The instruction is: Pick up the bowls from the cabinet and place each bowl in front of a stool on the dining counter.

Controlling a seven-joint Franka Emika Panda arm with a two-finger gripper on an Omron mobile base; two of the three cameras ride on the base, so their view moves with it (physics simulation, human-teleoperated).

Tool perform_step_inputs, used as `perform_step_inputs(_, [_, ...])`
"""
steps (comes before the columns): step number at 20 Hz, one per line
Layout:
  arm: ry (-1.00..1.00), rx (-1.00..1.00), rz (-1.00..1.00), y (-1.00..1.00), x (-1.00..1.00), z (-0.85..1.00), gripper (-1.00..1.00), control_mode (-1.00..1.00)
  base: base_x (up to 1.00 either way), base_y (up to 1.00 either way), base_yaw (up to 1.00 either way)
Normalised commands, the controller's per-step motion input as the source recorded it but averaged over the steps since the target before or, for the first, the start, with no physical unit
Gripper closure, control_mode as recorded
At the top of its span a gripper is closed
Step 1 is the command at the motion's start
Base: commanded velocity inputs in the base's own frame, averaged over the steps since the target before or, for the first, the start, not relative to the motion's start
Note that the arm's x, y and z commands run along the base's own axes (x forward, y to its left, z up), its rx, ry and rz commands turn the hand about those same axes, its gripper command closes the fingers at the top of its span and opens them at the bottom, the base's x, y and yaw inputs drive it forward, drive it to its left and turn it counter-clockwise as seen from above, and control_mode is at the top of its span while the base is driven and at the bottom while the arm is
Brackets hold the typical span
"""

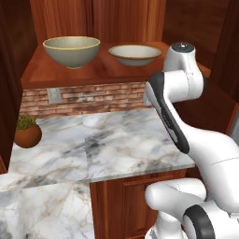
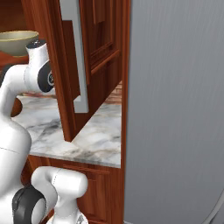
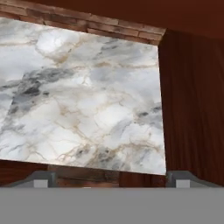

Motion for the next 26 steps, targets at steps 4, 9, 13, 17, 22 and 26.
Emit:
perform_step_inputs(4, [-0.09,-0.28,0.0,0.0,-0.24,0.51,-1.0,-1.0,0.0,0.0,0.0])
perform_step_inputs(9, [-0.15,-0.27,0.02,0.0,-0.19,0.53,-1.0,-1.0,0.0,0.0,0.0])
perform_step_inputs(13, [-0.23,-0.28,0.04,0.01,-0.03,0.46,-1.0,-1.0,0.0,0.0,0.0])
perform_step_inputs(17, [-0.2,-0.22,0.03,0.29,0.0,0.47,-1.0,-1.0,0.0,0.0,0.0])
perform_step_inputs(22, [-0.06,-0.15,0.12,0.32,0.0,0.27,-1.0,-1.0,0.0,0.0,0.0])
perform_step_inputs(26, [0.0,-0.23,0.1,0.21,0.0,0.49,-1.0,-1.0,0.0,0.0,0.0])
